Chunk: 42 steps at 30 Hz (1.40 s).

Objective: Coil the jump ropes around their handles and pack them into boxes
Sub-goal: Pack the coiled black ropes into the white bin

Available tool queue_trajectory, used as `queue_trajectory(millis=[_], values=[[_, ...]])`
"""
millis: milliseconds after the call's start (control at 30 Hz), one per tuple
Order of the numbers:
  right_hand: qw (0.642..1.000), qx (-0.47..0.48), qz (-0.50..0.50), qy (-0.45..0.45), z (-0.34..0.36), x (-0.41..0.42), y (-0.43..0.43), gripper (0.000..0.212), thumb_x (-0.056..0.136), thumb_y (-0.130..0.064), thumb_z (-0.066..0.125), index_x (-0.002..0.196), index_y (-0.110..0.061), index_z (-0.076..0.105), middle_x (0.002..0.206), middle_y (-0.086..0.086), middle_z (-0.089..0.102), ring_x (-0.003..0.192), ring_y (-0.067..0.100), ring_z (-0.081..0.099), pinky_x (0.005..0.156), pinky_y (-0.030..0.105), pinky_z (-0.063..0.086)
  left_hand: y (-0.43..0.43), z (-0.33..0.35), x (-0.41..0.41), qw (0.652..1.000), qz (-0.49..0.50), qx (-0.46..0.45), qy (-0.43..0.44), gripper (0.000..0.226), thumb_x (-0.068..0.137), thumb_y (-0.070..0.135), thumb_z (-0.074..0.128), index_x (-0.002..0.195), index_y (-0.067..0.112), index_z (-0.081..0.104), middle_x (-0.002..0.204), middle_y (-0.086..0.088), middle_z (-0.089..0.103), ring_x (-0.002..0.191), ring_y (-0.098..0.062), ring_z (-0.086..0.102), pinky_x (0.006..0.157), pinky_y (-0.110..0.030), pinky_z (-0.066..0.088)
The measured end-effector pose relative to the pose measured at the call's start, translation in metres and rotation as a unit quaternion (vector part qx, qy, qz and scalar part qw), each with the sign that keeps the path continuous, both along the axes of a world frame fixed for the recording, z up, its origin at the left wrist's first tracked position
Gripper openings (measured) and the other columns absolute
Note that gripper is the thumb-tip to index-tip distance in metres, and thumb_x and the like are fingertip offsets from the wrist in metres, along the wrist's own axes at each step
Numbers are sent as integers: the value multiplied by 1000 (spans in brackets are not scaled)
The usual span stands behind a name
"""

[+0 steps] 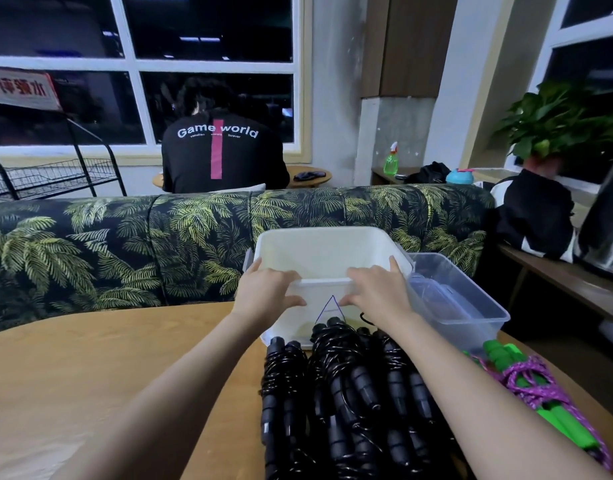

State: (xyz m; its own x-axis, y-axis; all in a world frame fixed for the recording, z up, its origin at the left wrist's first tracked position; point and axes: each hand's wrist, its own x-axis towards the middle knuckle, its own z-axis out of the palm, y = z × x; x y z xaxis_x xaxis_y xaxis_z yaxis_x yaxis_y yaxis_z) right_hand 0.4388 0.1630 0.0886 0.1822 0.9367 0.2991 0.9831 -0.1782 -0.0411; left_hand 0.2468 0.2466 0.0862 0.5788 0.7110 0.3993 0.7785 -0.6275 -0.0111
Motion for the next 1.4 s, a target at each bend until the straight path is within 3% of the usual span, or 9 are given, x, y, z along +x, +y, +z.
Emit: queue_trajectory(millis=[167,300,433,767,933,1067,1200,1300,1400], values=[[991,133,23,-19,16,-12,-6,40,83,-50,69,76,-21,42,78,-8,61,91,24,61,119,53,11,-7,26,-17,995,-10,84,-48,38,88,57,62,115,31,67,99,4,74,105,-19,65,119,-33,5],[968,239,70,-44,37,-40,-17,41,75,-43,80,71,-21,45,69,-5,64,76,25,62,115,60,22,-20,46,-57,982,-30,158,-104,37,79,49,76,104,22,74,90,0,76,88,-24,70,117,-44,26],[945,296,117,-73,50,-95,-40,41,66,-39,87,68,-16,54,62,-4,62,66,24,61,108,64,33,-59,57,-120,971,-25,205,-119,39,72,43,84,101,18,76,85,-1,77,79,-22,73,114,-51,32],[937,274,213,-44,-20,-245,-104,38,66,-41,87,72,-16,59,67,-5,63,72,22,61,111,62,33,-166,-16,-284,965,42,238,-99,39,70,35,87,103,17,76,87,0,76,84,-20,74,106,-55,42],[933,263,244,-40,-62,-280,-121,40,59,-35,91,73,-15,60,71,-3,64,78,22,63,111,61,29,-195,-64,-324,962,53,260,-72,36,87,43,63,106,16,75,93,1,76,93,-22,73,103,-55,44],[925,277,256,-50,-80,-290,-124,40,59,-34,92,76,-14,62,75,-4,64,84,22,64,110,61,29,-210,-73,-335,970,36,223,-89,52,92,59,52,106,16,76,104,1,76,100,-23,72,103,-57,43],[909,310,273,-48,-86,-291,-120,29,69,-29,83,78,-11,62,75,-2,64,83,25,64,111,61,26,-211,-51,-336,966,50,151,-205,64,101,59,32,121,12,70,130,-9,65,124,-30,59,114,-53,30],[901,317,293,-43,-91,-290,-116,29,65,-20,87,78,-11,63,76,-1,64,81,26,64,113,59,22,-193,-37,-341,955,131,119,-239,62,97,54,41,144,16,50,158,-17,31,147,-35,26,119,-55,17],[896,305,321,-31,-91,-289,-112,38,54,-11,93,80,-11,65,80,0,66,81,25,64,111,57,21,-182,-37,-343,952,199,56,-226,73,93,54,53,154,20,32,164,-19,9,152,-33,4,121,-52,8]])
